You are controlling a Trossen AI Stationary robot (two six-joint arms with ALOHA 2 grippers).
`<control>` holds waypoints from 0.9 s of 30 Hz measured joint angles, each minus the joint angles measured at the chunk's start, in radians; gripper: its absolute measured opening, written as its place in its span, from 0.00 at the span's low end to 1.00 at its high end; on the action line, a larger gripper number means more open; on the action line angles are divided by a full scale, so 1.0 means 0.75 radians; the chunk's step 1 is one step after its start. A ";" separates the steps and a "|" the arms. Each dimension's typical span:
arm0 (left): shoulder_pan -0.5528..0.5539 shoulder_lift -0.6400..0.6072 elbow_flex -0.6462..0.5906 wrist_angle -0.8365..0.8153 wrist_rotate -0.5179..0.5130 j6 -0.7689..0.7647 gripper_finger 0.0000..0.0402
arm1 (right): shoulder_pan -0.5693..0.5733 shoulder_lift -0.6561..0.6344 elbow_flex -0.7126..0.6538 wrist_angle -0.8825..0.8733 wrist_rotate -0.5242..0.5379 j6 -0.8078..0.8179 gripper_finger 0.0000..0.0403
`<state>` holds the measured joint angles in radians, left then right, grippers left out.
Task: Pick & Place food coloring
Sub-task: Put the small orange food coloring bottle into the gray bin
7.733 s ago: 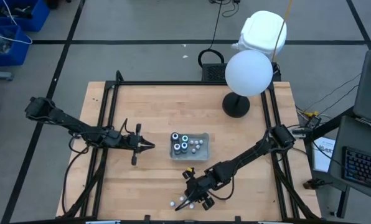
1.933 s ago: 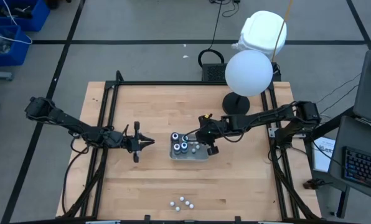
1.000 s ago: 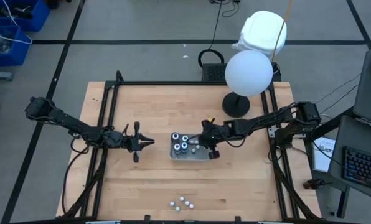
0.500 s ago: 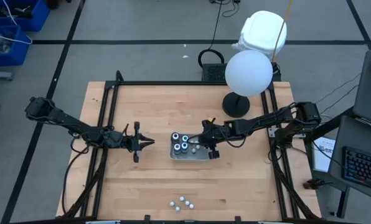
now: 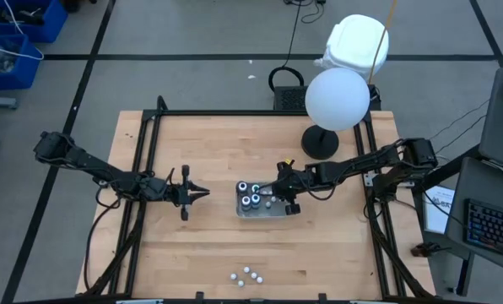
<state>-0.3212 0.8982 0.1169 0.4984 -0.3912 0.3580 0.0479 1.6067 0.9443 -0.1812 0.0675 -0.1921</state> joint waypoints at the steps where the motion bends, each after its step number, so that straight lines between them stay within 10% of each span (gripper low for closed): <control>1: 0.000 0.000 0.000 0.000 0.000 0.000 0.08 | 0.000 -0.012 -0.001 -0.011 0.017 0.000 0.12; 27: 0.000 0.000 0.000 -0.001 0.000 -0.007 0.08 | 0.001 -0.077 -0.072 0.004 0.029 0.134 0.12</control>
<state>-0.3214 0.8982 0.1169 0.4980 -0.3912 0.3529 0.0486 1.5490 0.8902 -0.1783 0.0890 -0.0912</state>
